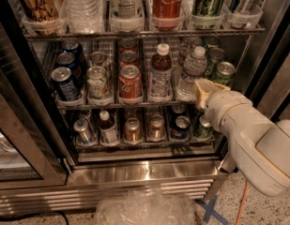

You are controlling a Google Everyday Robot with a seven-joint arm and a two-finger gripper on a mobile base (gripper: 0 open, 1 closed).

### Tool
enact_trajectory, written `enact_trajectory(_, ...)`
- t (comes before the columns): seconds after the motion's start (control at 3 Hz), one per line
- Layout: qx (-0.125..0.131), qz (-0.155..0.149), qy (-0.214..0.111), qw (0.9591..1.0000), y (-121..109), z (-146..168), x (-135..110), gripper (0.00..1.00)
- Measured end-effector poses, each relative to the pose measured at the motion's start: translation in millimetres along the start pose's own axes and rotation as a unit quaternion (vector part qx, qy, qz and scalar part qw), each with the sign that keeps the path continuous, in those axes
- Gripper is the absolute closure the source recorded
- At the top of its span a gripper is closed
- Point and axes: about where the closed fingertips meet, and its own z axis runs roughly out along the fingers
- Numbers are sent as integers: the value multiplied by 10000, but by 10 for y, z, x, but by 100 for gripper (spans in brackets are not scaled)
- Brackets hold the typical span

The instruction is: Pick water bottle from middle shelf of fridge

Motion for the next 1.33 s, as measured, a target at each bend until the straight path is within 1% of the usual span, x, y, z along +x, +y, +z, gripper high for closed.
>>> enact_trajectory(0.33, 0, 0, 0, 10000, 0, 0, 0, 69)
enact_trajectory(0.67, -14, -35, -60, 10000, 21, 44, -82, 54)
enact_trajectory(1.0, 51, -112, -52, 9999, 1, 131, -141, 28)
enact_trajectory(1.33, 105, -167, -67, 9998, 2, 242, -201, 34)
